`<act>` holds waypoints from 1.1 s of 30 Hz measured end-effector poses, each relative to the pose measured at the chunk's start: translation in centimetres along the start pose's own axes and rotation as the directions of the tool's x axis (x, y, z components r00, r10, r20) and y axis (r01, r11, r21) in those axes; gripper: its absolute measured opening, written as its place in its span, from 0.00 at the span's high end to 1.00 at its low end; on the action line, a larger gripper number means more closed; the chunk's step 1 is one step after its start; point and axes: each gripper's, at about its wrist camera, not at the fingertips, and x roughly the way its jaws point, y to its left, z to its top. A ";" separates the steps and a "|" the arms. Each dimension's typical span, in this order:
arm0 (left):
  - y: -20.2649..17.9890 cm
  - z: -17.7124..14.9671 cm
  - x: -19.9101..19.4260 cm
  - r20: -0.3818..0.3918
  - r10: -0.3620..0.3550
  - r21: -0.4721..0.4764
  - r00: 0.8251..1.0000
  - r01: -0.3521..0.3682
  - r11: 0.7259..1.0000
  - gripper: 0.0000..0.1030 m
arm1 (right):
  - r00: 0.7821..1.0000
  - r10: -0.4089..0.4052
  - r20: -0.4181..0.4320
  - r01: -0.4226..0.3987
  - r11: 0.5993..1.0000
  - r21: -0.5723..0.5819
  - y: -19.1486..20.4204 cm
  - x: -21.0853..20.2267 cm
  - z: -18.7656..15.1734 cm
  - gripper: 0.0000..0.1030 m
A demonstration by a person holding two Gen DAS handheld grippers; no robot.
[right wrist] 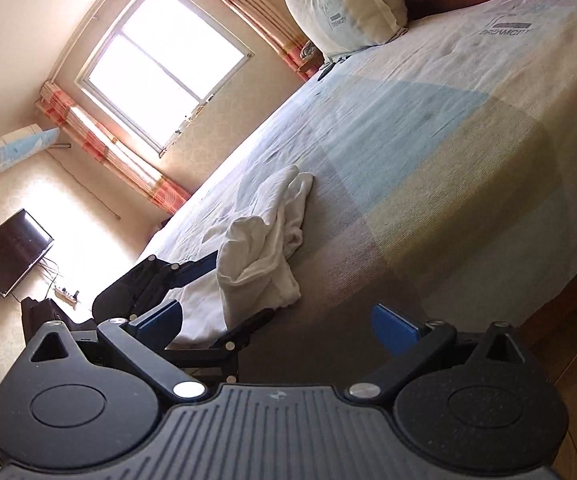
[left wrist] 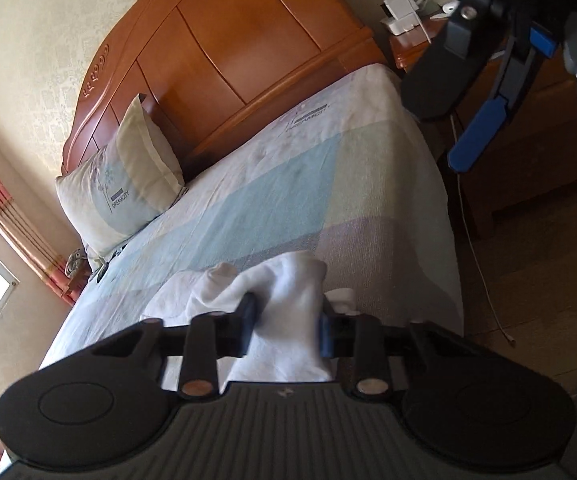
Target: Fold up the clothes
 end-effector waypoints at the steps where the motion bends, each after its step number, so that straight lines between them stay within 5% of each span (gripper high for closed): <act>1: 0.7 0.1 -0.3 0.009 0.000 -0.049 1.000 0.001 0.999 0.90 | 1.000 0.010 -0.003 -0.010 1.000 -0.002 0.1 0.2 0.1 0.00; 8: 4.7 0.2 -2.8 0.062 -0.019 -0.254 0.998 0.034 0.967 0.93 | 0.978 0.196 -0.067 -0.192 0.979 0.061 -0.1 3.6 2.0 0.00; 14: 7.2 0.2 -3.4 0.110 -0.084 -0.376 0.990 0.120 0.919 0.93 | 0.887 0.444 -0.129 -0.407 0.881 0.240 -0.5 9.4 5.7 0.00; 16: 8.1 -0.1 -3.2 0.104 -0.116 -0.421 0.988 0.149 0.895 0.93 | 0.861 0.486 -0.147 -0.428 0.850 0.307 -1.0 11.5 6.5 0.00; 20: 9.9 -0.6 -2.9 0.104 -0.183 -0.499 0.978 0.210 0.840 0.93 | 0.850 0.496 -0.181 -0.387 0.818 0.425 -2.1 15.1 7.7 0.00; 27: 15.2 -0.7 -2.8 0.156 -0.350 -0.650 0.924 0.362 0.668 0.92 | 0.877 0.425 -0.224 -0.287 0.838 0.464 -2.5 18.2 10.2 0.00; 31: 17.7 -1.5 -2.8 0.236 -0.468 -0.706 0.852 0.481 0.520 0.84 | 0.872 0.423 -0.246 -0.264 0.830 0.491 -2.9 20.1 11.5 0.00; 33: 18.2 -1.6 -2.9 0.255 -0.478 -0.717 0.840 0.497 0.490 0.82 | 0.862 0.434 -0.262 -0.250 0.814 0.524 -3.1 21.2 11.5 0.00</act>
